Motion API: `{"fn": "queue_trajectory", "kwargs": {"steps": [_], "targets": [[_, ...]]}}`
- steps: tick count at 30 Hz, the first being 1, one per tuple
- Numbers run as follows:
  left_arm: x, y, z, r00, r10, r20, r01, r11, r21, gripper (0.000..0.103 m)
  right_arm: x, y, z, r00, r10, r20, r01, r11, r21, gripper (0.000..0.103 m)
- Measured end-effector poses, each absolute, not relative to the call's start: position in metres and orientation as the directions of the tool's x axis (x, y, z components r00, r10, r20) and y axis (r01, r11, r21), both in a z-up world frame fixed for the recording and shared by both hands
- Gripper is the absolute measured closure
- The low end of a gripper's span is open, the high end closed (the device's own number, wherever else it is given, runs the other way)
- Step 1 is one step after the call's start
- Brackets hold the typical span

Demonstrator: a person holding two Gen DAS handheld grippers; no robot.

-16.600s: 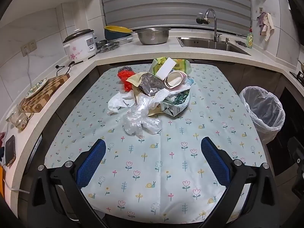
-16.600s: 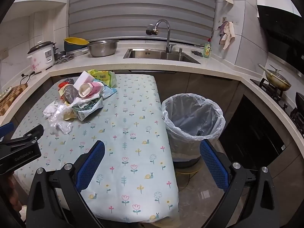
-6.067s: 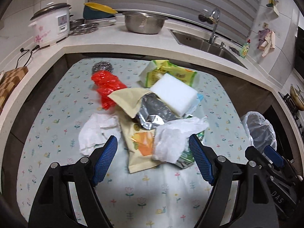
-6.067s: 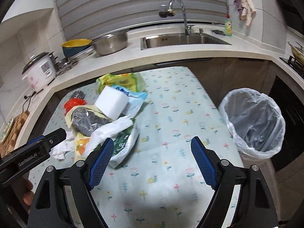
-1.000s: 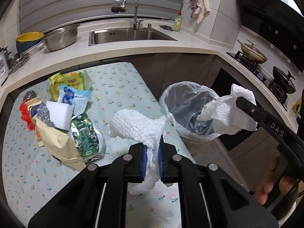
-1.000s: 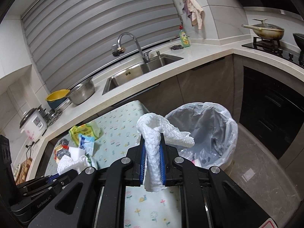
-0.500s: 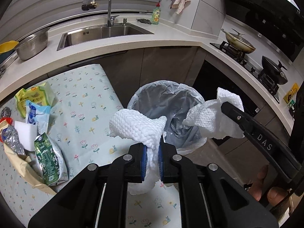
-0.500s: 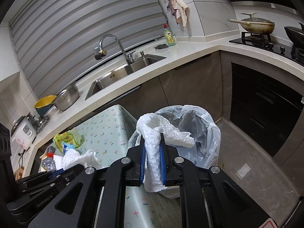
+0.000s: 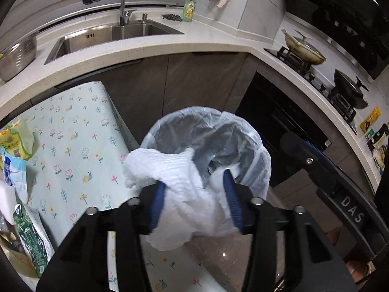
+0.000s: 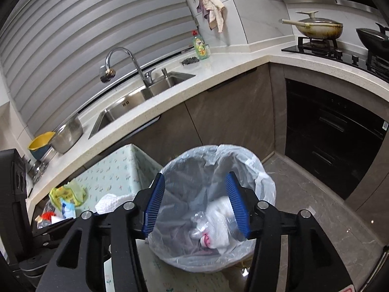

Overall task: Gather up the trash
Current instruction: 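Open the right tool over the bin dropping its tissue while the left tool drops its tissue, then move both tools back over the remaining trash on the table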

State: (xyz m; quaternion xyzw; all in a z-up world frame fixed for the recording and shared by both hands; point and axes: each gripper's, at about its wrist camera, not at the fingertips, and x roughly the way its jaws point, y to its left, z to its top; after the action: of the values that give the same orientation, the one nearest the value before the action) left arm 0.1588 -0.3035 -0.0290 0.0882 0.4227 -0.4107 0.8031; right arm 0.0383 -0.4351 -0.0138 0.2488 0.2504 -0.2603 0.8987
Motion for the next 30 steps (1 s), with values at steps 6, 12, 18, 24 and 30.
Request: {"fn": "queue_trajectory", "kwargs": {"steps": [6, 12, 18, 24, 30], "targets": [[0.164, -0.298, -0.019, 0.302, -0.623, -0.722, 0.732, 0.636, -0.243, 0.045, 0.036, -0.433, -0.008, 0.739, -0.356, -0.572, 0.598, 0.737, 0.314, 0.044], [0.167, -0.309, -0.013, 0.265, -0.65, -0.713, 0.762, 0.594, -0.259, 0.045, 0.027, -0.432, -0.003, 0.73, -0.387, -0.563, 0.62, 0.722, 0.308, 0.043], [0.173, -0.345, -0.057, 0.163, -0.474, -0.866, 0.8, 0.576, -0.164, 0.045, 0.013, -0.436, -0.002, 0.711, -0.412, -0.57, 0.647, 0.7, 0.303, 0.043], [0.167, -0.336, -0.055, 0.205, -0.454, -0.867, 0.799, 0.59, -0.12, 0.033, 0.001, -0.44, -0.008, 0.693, -0.419, -0.586, 0.668, 0.68, 0.304, 0.043], [0.171, -0.312, -0.027, 0.267, -0.51, -0.817, 0.762, 0.631, -0.144, 0.033, -0.002, -0.433, -0.003, 0.705, -0.411, -0.578, 0.656, 0.687, 0.312, 0.043]]}}
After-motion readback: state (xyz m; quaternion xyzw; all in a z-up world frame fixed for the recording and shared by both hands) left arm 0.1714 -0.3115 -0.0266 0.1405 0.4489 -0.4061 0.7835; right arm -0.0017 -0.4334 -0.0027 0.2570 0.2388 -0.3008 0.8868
